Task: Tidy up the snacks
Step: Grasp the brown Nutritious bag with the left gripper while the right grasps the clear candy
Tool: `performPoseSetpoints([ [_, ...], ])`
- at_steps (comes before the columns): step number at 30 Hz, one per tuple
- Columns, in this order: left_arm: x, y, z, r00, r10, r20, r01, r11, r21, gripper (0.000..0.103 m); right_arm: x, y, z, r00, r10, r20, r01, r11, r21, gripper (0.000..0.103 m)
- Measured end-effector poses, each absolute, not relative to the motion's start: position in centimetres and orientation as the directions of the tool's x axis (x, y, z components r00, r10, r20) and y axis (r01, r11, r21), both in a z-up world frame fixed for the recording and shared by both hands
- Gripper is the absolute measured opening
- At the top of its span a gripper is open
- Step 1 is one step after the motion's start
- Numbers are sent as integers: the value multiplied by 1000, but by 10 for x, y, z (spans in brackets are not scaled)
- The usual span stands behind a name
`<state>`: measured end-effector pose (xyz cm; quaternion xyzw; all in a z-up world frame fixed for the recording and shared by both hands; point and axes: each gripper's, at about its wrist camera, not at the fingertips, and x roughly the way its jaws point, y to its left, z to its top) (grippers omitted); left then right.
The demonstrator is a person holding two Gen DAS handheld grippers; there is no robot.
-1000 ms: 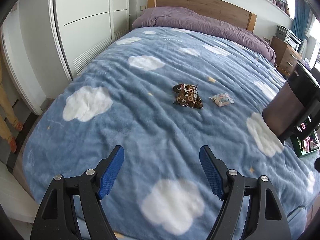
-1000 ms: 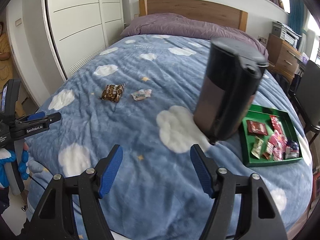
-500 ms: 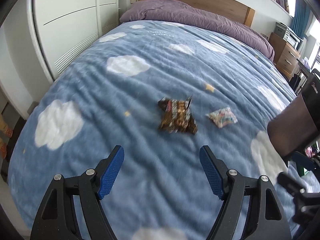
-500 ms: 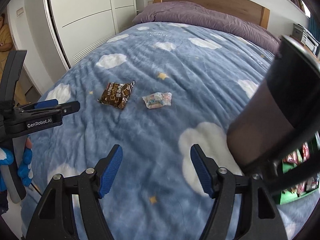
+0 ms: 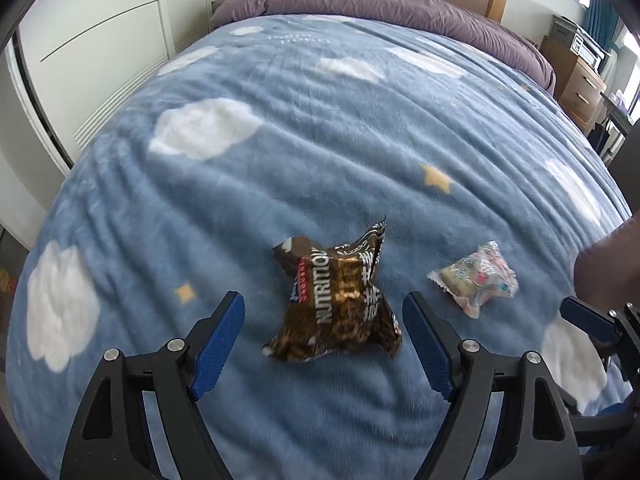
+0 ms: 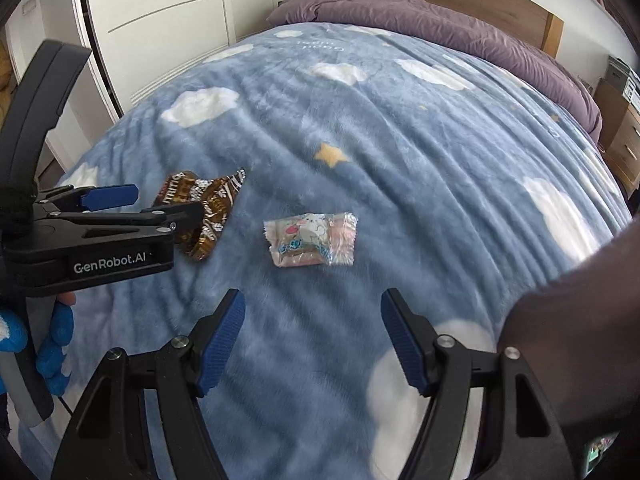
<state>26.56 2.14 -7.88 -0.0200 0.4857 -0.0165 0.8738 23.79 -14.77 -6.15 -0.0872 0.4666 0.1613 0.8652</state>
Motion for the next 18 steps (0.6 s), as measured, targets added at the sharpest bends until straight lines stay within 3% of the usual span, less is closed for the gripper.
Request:
performPoseSetpoints([
  [18,290,34,-107,481,-153,-863,31,987,-158,76,280,-127,-91,482,205,-852,-370,929,15,103],
])
